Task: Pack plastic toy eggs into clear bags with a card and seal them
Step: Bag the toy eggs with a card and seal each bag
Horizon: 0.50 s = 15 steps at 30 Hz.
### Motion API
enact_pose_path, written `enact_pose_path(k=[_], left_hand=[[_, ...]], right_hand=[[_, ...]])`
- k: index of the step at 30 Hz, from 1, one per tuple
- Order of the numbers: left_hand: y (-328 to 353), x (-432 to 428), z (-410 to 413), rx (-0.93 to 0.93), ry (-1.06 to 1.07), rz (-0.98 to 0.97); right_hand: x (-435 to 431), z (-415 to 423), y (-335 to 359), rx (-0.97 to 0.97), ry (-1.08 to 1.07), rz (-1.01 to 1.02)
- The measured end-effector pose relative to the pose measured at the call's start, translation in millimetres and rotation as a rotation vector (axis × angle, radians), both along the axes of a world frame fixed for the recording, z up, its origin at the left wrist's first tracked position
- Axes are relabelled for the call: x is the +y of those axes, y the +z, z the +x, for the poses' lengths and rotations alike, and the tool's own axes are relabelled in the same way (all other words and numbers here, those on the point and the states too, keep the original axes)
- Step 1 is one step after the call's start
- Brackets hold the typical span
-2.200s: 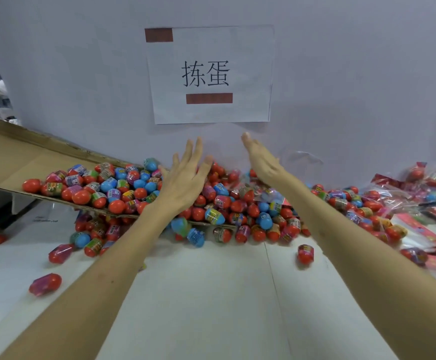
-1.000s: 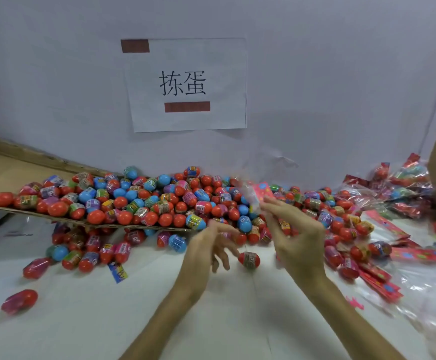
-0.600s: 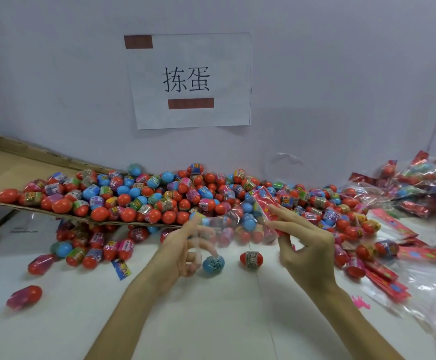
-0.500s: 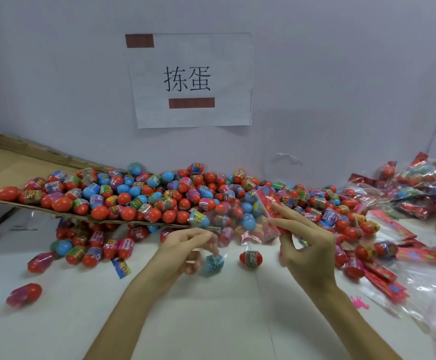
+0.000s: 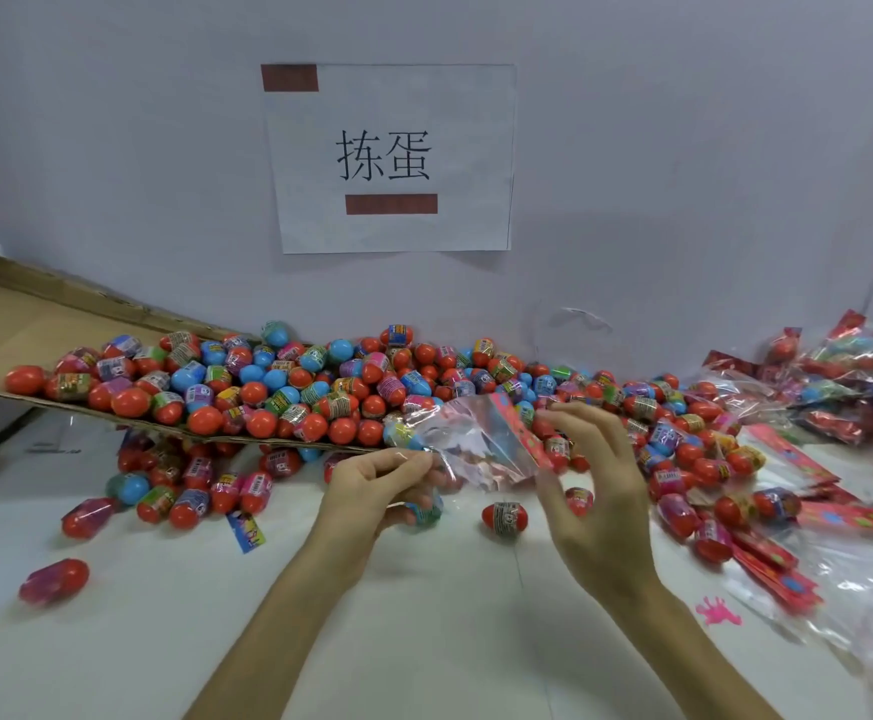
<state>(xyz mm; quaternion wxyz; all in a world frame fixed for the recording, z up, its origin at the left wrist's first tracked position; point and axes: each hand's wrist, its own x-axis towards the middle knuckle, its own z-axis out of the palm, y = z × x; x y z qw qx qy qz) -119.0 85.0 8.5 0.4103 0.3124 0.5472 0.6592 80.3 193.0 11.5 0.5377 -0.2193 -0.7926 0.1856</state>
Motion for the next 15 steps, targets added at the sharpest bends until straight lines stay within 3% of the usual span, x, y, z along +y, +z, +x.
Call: enact_pose_path(k=[6, 15], left_hand=[[-2.0, 3.1, 19.7, -0.015, -0.008, 0.012], [-4.8, 4.8, 28.9, 0.086, 0.015, -0.021]], right_hand=[[-20.7, -13.9, -9.4, -0.236, 0.157, -0.069], [-21.3, -16.3, -9.5, -0.23, 0.125, -0.11]])
